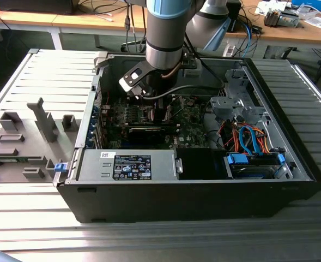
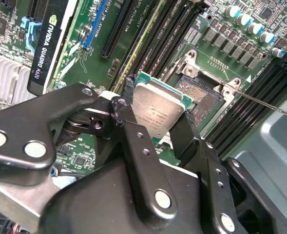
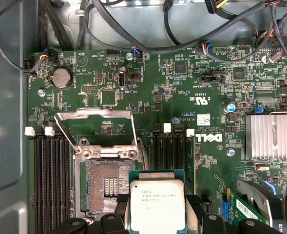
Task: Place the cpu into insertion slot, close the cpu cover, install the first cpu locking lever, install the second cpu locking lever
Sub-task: 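Place the cpu into insertion slot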
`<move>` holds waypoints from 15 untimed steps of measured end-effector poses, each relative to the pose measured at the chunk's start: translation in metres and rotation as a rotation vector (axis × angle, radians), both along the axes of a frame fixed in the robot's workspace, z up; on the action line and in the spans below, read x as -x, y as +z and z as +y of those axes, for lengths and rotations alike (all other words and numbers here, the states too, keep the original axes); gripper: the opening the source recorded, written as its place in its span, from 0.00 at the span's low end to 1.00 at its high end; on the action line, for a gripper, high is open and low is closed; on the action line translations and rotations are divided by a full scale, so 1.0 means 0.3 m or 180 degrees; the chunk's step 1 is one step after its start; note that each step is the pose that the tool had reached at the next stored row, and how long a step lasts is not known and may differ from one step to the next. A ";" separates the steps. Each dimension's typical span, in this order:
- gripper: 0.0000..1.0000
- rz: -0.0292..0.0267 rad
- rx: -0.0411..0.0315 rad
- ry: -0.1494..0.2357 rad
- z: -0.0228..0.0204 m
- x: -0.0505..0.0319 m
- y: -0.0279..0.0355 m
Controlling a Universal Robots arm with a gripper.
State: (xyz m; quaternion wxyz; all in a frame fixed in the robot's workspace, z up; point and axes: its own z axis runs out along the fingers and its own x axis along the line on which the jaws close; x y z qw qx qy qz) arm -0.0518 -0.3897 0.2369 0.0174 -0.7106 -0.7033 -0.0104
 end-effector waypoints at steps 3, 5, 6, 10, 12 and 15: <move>0.54 0.0000 0.0000 0.0000 0.000 0.000 -0.002; 0.54 0.0000 0.0000 0.0000 0.000 0.000 -0.004; 0.54 0.0000 0.0000 0.0000 0.000 0.000 -0.004; 0.54 0.0000 0.0000 0.0000 0.000 0.000 -0.007; 0.54 0.0000 0.0000 0.0000 0.000 0.000 -0.008; 0.54 0.0000 0.0000 0.0000 0.000 0.000 -0.009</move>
